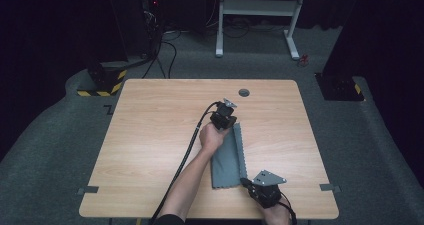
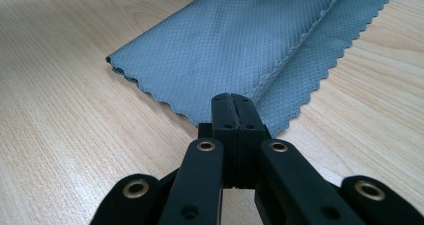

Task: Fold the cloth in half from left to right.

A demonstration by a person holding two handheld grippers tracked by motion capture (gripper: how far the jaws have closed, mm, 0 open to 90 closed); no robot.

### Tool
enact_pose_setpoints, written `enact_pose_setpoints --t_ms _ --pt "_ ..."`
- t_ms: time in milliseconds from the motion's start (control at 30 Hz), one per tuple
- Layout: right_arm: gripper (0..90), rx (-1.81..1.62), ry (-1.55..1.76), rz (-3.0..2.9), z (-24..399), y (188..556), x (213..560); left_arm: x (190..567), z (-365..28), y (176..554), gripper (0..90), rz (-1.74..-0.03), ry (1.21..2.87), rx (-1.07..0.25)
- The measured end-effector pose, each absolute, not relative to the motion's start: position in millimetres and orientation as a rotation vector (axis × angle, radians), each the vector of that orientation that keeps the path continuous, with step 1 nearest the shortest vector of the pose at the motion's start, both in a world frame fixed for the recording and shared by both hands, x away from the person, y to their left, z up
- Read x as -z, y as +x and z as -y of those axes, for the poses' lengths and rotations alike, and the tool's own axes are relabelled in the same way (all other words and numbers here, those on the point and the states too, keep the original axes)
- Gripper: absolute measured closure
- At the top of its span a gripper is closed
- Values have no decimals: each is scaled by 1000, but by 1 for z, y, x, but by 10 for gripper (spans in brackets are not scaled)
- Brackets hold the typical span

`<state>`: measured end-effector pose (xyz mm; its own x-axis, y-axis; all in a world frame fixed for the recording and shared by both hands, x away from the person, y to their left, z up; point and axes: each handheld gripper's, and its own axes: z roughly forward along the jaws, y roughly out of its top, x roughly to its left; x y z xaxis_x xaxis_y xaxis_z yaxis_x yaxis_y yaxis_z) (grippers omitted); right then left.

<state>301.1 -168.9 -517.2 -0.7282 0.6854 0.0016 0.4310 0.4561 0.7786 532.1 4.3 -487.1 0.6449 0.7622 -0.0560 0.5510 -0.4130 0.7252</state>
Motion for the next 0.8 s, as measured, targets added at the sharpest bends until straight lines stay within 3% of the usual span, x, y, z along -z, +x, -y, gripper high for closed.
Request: enact_pose_setpoints --t_ms 800 --pt "900 -1111 1022 -2408 179 306 517 503 15 539 900 -999 2183 -385"
